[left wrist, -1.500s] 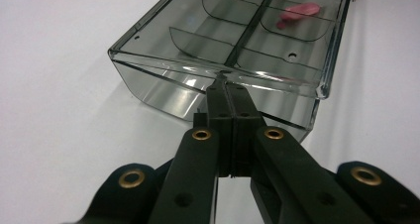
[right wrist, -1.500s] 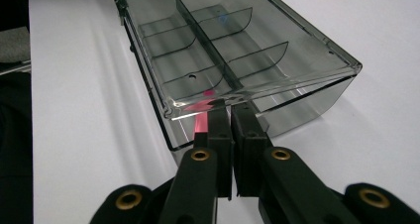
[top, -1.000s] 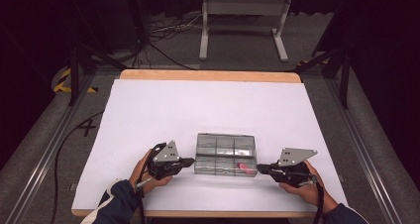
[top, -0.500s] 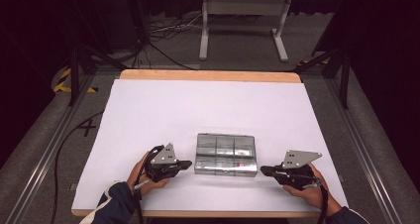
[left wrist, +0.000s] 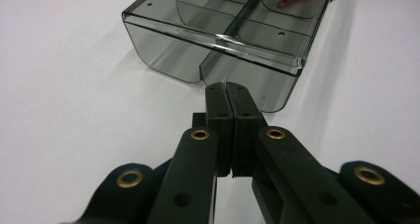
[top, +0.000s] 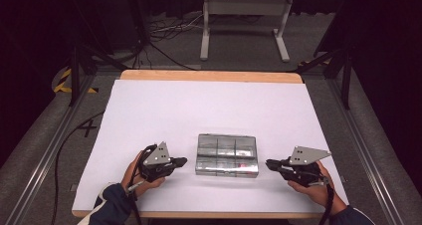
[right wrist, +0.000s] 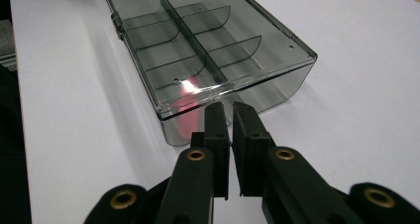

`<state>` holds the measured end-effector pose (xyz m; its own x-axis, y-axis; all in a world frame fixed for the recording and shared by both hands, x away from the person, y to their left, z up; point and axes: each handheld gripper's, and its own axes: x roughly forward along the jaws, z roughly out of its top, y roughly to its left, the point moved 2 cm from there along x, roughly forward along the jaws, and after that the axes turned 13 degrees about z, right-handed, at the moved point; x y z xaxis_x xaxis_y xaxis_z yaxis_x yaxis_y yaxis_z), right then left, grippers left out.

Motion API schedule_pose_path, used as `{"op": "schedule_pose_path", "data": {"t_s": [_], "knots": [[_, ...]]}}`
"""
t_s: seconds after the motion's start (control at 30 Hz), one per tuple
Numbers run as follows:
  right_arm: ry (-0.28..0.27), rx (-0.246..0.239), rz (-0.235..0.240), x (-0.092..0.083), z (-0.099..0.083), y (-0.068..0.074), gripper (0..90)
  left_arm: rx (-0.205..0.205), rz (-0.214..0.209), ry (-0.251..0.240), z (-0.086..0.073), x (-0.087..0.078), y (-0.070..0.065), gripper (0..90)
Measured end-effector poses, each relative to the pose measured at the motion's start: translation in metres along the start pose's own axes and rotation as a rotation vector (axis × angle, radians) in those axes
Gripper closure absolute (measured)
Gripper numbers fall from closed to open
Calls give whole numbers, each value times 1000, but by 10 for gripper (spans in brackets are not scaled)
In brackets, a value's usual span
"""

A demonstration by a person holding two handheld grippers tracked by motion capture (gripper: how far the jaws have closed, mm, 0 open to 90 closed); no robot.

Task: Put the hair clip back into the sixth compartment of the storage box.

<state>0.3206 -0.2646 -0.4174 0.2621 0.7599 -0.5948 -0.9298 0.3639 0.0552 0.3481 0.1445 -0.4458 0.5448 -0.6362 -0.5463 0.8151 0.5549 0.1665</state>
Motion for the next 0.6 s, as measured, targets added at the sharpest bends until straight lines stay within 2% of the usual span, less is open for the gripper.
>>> {"op": "schedule_pose_path", "data": {"t_s": [0.27,0.6], "knots": [[-19,-4,-18,-4,1,1,835,7,31,2,-2,-6,5,870],[-33,-4,-73,-17,-1,-1,810,10,83,-6,-7,-22,14,858]]}}
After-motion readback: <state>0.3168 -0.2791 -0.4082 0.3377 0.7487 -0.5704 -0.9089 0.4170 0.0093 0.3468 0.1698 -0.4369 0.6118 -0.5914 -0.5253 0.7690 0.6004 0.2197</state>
